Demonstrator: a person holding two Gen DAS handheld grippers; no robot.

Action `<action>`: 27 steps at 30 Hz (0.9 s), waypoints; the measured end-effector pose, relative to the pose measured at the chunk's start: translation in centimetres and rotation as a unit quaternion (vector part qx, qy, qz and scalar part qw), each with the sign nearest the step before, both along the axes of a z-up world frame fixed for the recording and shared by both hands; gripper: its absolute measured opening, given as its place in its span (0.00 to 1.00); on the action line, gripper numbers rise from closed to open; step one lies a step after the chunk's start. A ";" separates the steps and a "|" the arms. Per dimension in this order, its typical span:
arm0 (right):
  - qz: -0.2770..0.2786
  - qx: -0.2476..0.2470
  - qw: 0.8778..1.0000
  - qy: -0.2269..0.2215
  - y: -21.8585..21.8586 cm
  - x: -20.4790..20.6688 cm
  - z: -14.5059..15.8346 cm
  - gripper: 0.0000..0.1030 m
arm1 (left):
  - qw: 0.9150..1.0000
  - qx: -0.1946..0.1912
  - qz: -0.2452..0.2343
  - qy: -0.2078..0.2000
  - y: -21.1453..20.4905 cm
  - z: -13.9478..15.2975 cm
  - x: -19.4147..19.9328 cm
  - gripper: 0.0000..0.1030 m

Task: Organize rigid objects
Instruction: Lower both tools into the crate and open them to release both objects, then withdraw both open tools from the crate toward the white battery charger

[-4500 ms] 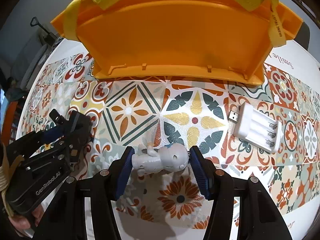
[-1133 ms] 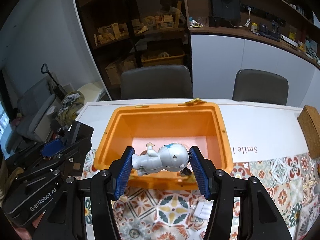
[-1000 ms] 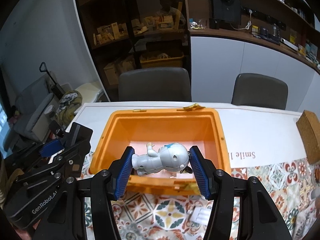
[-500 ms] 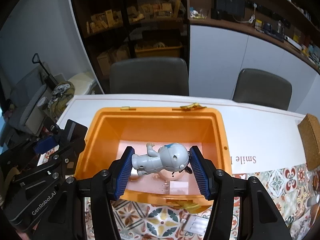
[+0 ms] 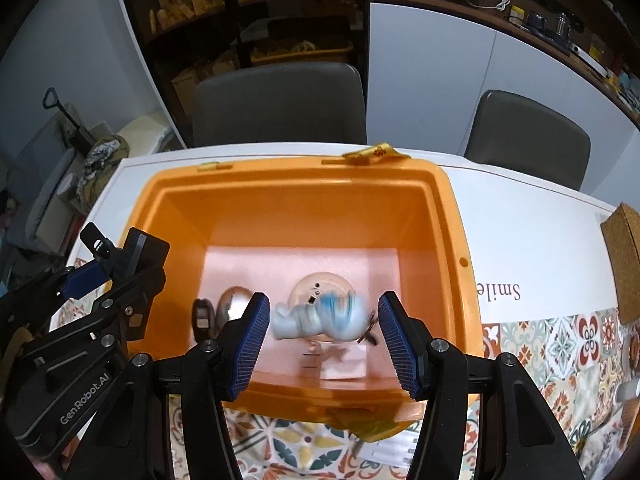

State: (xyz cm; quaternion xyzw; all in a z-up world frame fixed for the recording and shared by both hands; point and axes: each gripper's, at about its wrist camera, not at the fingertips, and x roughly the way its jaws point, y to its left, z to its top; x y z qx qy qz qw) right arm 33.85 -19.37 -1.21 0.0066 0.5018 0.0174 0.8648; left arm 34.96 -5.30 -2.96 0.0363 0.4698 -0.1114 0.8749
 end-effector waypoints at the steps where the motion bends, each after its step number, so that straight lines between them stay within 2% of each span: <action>1: 0.001 -0.002 1.000 0.000 0.0 0.0 -0.1 0.55 | 1.000 0.002 0.001 0.002 -0.1 -0.2 0.1 0.40; 8: -0.009 -0.012 1.000 0.000 -0.5 -0.6 -0.2 0.55 | 1.000 0.004 0.003 0.014 -0.3 -0.8 0.5 0.43; 16: -0.032 -0.003 0.999 0.005 -1.6 -1.5 0.1 0.57 | 1.000 0.012 0.014 0.008 -0.2 -0.2 0.1 0.65; 27: -0.037 0.009 0.999 -0.011 -2.0 -4.1 1.6 0.58 | 0.999 0.029 0.021 -0.004 0.0 1.5 -2.6 0.72</action>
